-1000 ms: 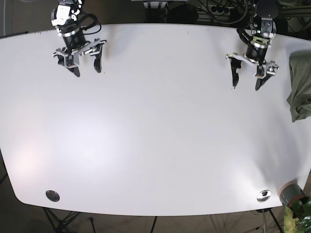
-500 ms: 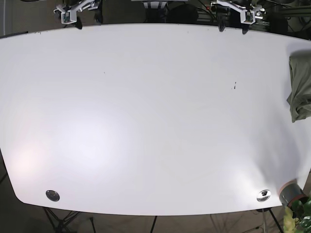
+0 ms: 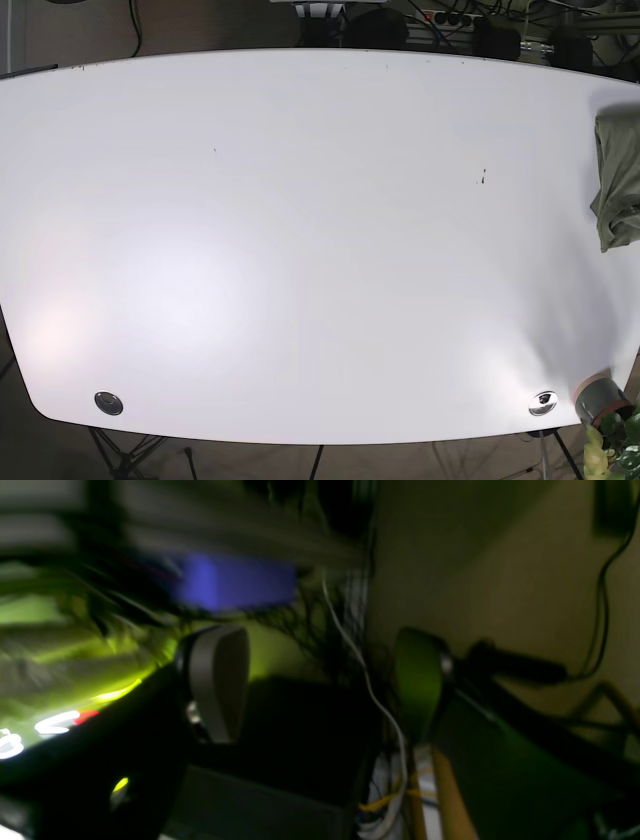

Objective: Fold the T-shirt properly

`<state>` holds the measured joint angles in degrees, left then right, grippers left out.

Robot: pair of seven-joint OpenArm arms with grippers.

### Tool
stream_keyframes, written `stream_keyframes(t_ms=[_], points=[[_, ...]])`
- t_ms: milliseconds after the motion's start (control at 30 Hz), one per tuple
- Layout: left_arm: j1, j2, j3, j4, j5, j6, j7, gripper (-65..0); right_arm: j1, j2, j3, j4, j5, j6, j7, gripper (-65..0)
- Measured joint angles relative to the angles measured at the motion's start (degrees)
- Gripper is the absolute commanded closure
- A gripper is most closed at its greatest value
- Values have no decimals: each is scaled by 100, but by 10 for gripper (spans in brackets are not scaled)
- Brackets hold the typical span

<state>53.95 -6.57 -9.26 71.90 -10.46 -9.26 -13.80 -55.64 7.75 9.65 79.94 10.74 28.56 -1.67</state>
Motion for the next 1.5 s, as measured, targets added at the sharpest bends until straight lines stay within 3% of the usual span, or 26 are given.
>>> stream_keyframes(t_ms=[133,367,467,567,900,1000,1100,1233,1267,1400,1500], points=[[-688,20,90,-1040,37,-105,-118,-451,629,83,-39,-758,55,-11,140,-422],[-1869,20,214,-3014,804,9,-57,-451,1429,35,-103,-1939,-107,2,68,-422],[-2391,39,225,-3753,822,-22,-61,-451,1843,74,-83,-2461,-597,-22,37,-422],[-2900,37,223,-4369,802,-17,-70,-451,2299,101,-59,-2988,-756,-31,85,-422],[-3958,35,223,-5587,809,7,-90,-429,3101,83,-72,-3976,-793,-7,111,-422],[-4131,35,225,-5816,809,256,-96,-394,3375,98,-72,-4306,-804,-7,81,-422],[-4369,28,422,-6153,831,673,-66,-394,3654,101,-72,-4658,-776,-13,118,-422],[-4734,31,811,-6625,815,863,-92,-396,3928,133,-76,-5021,-793,-13,127,-422],[-4822,35,850,-6719,813,870,-85,-396,3995,146,-76,-5108,-798,-44,120,-422],[-5047,66,855,-6959,809,885,-90,-396,4238,155,-76,-5316,-1187,-466,81,-422],[-5117,129,855,-6977,807,955,50,-392,4352,146,-74,-5329,-1285,-531,105,-422]])
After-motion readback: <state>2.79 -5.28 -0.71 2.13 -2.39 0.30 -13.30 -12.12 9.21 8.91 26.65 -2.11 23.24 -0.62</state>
